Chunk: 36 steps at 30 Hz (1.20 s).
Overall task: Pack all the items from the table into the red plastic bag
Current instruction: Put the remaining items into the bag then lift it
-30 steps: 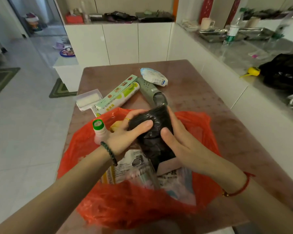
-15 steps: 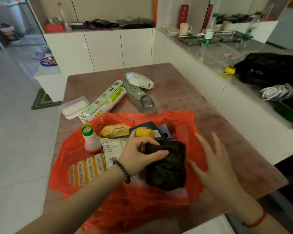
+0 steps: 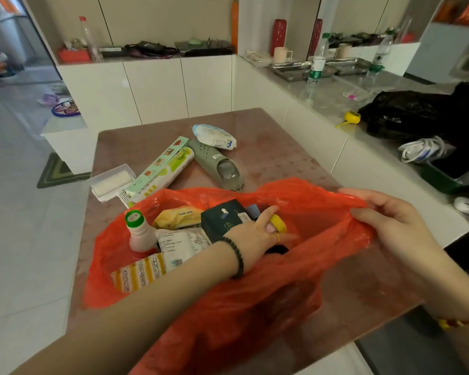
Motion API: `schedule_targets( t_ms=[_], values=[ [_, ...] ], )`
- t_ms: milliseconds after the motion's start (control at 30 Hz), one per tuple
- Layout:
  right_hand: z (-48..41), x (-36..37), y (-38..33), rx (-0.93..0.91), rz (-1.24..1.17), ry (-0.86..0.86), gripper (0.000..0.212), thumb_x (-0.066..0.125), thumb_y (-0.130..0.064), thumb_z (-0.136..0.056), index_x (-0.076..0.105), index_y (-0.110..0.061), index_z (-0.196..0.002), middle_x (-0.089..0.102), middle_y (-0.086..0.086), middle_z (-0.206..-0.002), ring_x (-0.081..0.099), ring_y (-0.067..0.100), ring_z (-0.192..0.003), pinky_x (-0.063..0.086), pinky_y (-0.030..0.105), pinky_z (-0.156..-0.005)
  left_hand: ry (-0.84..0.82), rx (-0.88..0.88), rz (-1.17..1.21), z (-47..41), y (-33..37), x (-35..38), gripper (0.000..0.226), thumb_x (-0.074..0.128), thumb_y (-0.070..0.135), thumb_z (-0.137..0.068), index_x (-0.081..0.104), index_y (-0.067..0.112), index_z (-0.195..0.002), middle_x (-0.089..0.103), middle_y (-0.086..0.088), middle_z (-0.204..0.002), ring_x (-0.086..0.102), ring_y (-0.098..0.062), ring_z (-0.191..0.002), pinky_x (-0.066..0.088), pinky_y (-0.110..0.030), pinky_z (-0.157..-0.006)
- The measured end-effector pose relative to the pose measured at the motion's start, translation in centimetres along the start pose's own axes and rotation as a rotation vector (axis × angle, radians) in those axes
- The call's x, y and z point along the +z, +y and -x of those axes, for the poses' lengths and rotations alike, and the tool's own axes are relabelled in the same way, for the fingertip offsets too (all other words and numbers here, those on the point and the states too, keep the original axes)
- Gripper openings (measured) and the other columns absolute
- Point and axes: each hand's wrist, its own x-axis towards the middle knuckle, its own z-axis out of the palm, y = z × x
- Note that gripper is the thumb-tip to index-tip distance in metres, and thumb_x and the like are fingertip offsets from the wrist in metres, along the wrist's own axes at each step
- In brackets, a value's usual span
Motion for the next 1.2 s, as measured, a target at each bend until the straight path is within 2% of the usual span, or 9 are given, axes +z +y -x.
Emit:
schedule_targets(
  t_ms=[267,333,433,567,733,867,967,1067,1200],
  values=[
    [-0.1,0.7,-0.5,-0.034,-0.039,-0.124,0.022,0.068,-0.026,-0.077,0.072,-0.020,-0.098,0.075,-0.004,-0.074,0.063,0.006,-0.055,0.052,0.015,-0.053,0.067,-0.336,0.744,-5.1,0.0,-0.1,0.055,0.046,0.024,-0.091,0.024,0.011,-0.139,0.052,-0.024,-0.122,0.054,-0.035,-0.108,0.045,-0.038,-0.087],
    [-0.4,0.6,-0.3,-0.052,-0.010,-0.187,0.063,0.078,-0.059,-0.044,0.073,-0.026,-0.097,0.076,-0.001,-0.084,0.067,0.007,-0.064,0.053,0.015,-0.059,0.063,-0.457,0.798,-6.2,-0.2,0.2,0.053,0.044,0.023,-0.092,0.023,0.003,-0.137,0.054,-0.018,-0.120,0.054,-0.030,-0.105,0.045,-0.035,-0.082],
    [-0.8,0.6,-0.4,-0.087,0.025,-0.222,0.072,0.077,-0.067,-0.033,0.074,-0.030,-0.095,0.076,0.002,-0.092,0.068,0.012,-0.075,0.054,0.017,-0.066,0.141,-0.583,1.018,-7.4,-0.2,0.4,0.047,0.046,0.020,-0.092,0.035,-0.002,-0.132,0.049,-0.020,-0.132,0.049,-0.034,-0.119,0.042,-0.039,-0.098],
    [-1.3,-0.1,-1.3,-0.066,0.077,-0.315,0.060,0.078,-0.059,-0.040,0.074,-0.030,-0.093,0.075,0.008,-0.093,0.069,0.021,-0.077,0.054,0.021,-0.062,0.003,-0.560,1.048,-7.8,0.2,0.6,0.059,0.041,0.027,-0.092,0.015,0.006,-0.140,0.037,-0.022,-0.142,0.042,-0.038,-0.127,0.038,-0.045,-0.106],
    [-3.1,-1.6,-4.1,0.111,0.272,-0.662,0.063,0.075,-0.069,-0.046,0.073,-0.030,-0.096,0.076,0.006,-0.095,0.072,0.022,-0.087,0.057,0.025,-0.073,0.007,-0.355,0.953,-4.6,-2.5,-1.4,0.044,0.046,0.028,-0.092,0.040,0.009,-0.132,0.055,-0.011,-0.130,0.054,-0.019,-0.111,0.041,-0.024,-0.094],
    [-7.8,-2.0,-5.6,0.078,0.421,-0.524,0.074,0.061,-0.089,-0.028,0.075,-0.039,-0.082,0.075,0.007,-0.077,0.068,0.013,-0.060,0.054,0.022,-0.056,0.186,-0.431,0.959,-2.1,-8.5,-3.5,0.039,0.049,0.024,-0.092,0.046,0.015,-0.129,0.059,-0.006,-0.118,0.059,-0.019,-0.097,0.050,-0.029,-0.084],
    [-13.0,-0.2,-5.4,0.030,0.446,-0.422,0.081,0.070,-0.080,-0.030,0.073,-0.027,-0.091,0.073,0.009,-0.070,0.065,0.015,-0.053,0.054,0.020,-0.048,0.295,-0.560,0.854,-1.9,-13.7,-3.4,0.037,0.050,0.024,-0.091,0.047,0.017,-0.126,0.056,-0.003,-0.123,0.055,-0.017,-0.108,0.049,-0.031,-0.092],
    [-18.9,3.7,-4.1,0.024,0.452,-0.404,0.041,0.065,-0.037,-0.078,0.062,-0.017,-0.114,0.072,0.001,-0.083,0.066,0.013,-0.067,0.053,0.015,-0.052,0.340,-0.673,0.830,-2.7,-17.3,-2.7,0.039,0.050,0.025,-0.090,0.045,0.017,-0.128,0.053,-0.005,-0.130,0.051,-0.021,-0.118,0.042,-0.036,-0.103],
    [-26.8,10.1,-0.5,0.055,0.564,-0.470,0.050,0.061,-0.036,-0.084,0.048,-0.019,-0.129,0.063,0.000,-0.106,0.066,0.012,-0.083,0.050,0.019,-0.063,0.382,-0.774,0.958,-5.6,-21.0,-1.5,0.043,0.050,0.025,-0.091,0.041,0.014,-0.131,0.050,-0.007,-0.131,0.049,-0.022,-0.119,0.038,-0.029,-0.099]
  ],
)
